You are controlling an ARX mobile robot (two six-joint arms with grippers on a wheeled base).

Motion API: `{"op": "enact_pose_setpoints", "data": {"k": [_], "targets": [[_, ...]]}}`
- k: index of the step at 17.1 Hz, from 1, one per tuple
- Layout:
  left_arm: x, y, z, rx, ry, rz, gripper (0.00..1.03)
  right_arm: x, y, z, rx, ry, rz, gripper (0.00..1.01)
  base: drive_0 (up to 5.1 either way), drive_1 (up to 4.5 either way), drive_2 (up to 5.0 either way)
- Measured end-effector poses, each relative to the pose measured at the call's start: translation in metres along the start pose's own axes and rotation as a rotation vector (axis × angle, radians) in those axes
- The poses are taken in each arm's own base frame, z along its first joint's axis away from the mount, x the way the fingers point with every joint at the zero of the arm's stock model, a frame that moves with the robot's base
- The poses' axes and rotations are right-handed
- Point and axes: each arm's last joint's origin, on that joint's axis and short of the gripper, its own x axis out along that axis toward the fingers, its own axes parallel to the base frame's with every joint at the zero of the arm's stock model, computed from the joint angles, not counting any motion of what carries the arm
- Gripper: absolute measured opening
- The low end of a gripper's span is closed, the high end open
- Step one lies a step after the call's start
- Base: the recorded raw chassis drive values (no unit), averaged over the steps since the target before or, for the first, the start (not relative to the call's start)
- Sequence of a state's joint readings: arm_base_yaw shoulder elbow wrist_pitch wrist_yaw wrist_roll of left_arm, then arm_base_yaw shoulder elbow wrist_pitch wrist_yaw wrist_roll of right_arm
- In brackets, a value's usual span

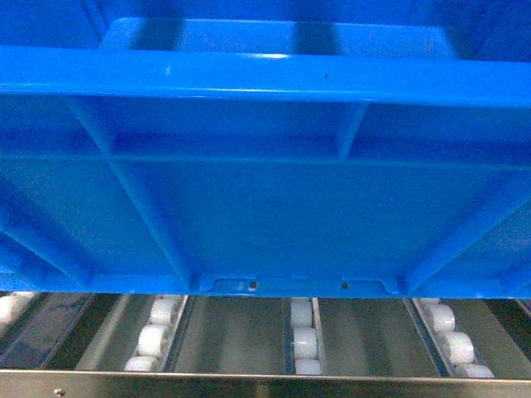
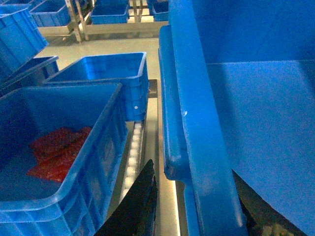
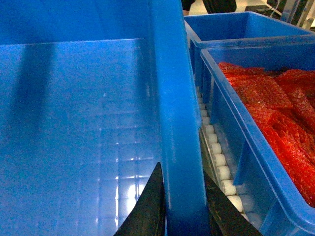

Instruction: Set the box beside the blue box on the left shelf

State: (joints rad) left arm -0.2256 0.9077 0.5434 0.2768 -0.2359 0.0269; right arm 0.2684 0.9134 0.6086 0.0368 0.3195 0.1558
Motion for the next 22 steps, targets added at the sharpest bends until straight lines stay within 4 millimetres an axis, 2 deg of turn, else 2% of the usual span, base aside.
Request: {"op": "enact_pose_setpoints", "data": {"k": [22], "targets": [[0.0,0.0,0.0,0.0,0.0,0.0,0.32,0.0,0.0,0.0,0.0,0.0,0.0,0.1,0.0,0.0,0.0]]}}
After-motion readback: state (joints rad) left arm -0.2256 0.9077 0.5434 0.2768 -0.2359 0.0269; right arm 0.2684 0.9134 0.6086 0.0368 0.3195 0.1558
